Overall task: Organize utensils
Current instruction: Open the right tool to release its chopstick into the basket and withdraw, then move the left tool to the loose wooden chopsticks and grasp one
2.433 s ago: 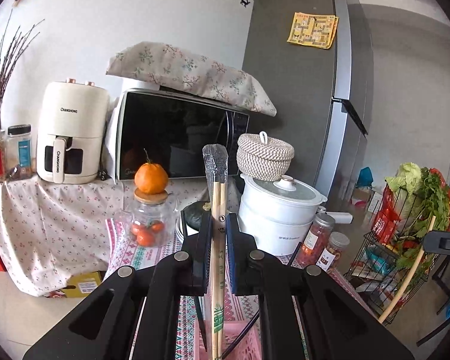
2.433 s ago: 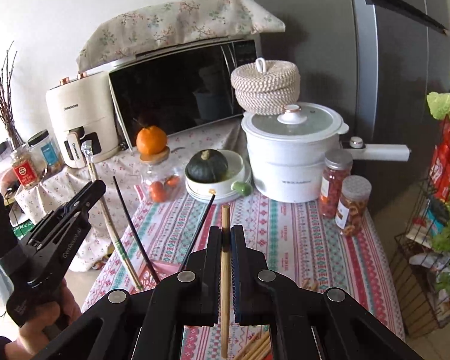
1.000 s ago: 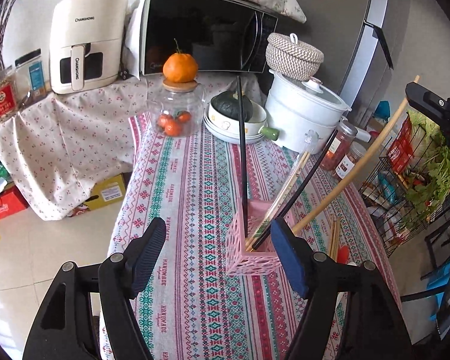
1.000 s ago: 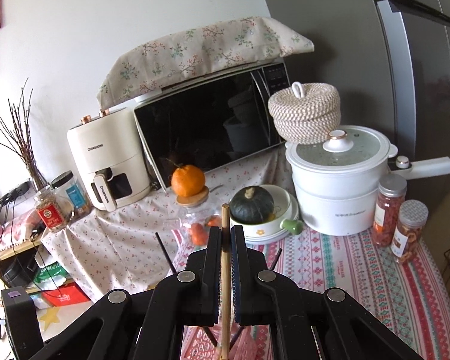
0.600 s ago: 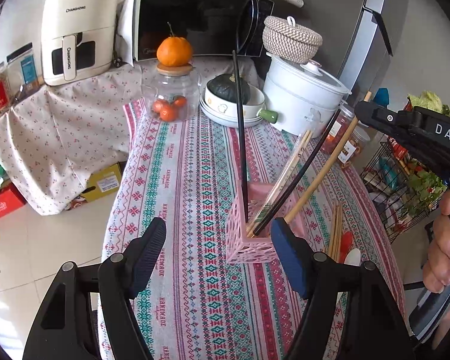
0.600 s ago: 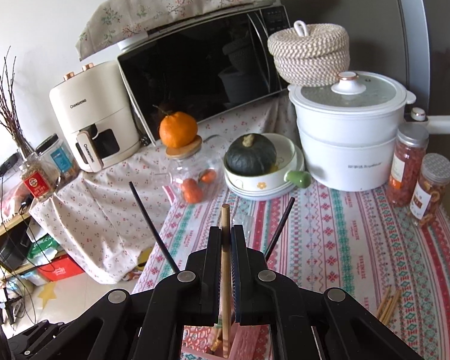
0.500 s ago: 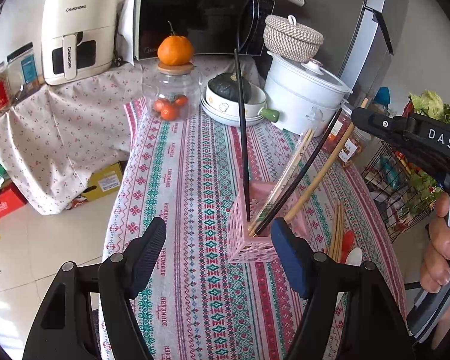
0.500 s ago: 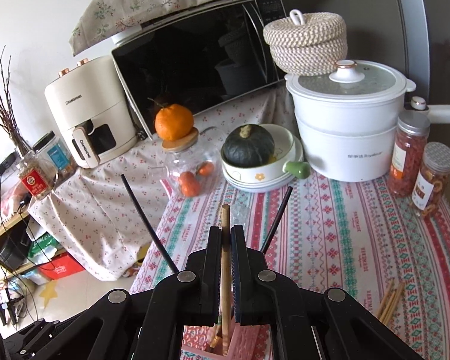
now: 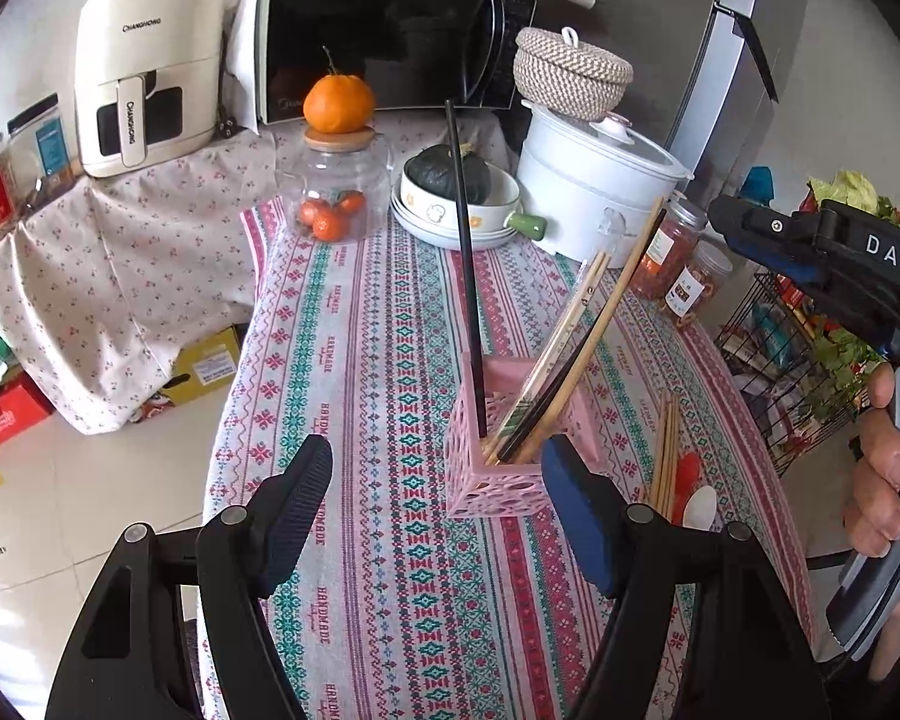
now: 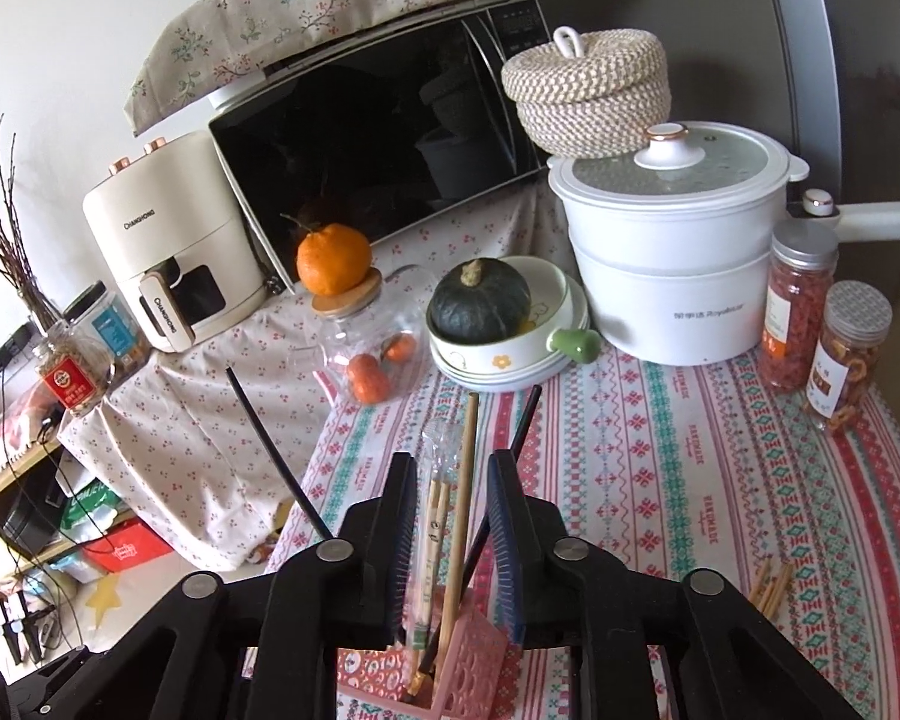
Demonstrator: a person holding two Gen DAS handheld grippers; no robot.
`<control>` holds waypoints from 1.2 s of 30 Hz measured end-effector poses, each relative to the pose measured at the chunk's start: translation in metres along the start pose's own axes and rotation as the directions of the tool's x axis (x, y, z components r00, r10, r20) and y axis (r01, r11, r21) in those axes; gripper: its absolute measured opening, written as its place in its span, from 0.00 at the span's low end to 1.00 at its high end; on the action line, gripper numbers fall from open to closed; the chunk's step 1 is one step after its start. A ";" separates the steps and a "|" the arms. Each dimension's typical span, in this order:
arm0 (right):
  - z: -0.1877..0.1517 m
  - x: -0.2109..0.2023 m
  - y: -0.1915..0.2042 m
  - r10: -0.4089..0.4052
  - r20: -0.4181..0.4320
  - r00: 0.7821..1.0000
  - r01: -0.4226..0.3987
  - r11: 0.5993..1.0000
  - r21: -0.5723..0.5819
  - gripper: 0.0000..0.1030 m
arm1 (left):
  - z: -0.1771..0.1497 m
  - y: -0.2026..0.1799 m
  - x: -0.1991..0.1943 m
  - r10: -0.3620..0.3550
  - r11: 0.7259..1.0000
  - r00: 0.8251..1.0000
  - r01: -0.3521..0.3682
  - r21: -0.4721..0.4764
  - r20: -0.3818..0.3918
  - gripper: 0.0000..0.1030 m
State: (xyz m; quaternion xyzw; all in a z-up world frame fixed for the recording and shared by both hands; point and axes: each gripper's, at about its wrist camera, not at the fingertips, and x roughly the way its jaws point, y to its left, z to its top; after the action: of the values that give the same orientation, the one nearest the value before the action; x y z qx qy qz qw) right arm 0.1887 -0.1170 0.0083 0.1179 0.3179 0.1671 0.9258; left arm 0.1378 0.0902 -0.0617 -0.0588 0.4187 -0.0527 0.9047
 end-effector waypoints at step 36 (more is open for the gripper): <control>-0.106 -0.039 -0.168 -0.261 -0.474 0.841 0.287 0.958 -0.018 0.71 | -0.066 -0.155 0.092 -0.047 0.950 0.918 0.163 0.268 -0.393 0.46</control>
State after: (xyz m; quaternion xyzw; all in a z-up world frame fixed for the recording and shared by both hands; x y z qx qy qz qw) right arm 0.1323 -0.2737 -0.1063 0.0518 0.5515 0.0480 0.8312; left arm 0.1400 -0.0798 -0.1501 0.0655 0.5702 -0.1742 0.8002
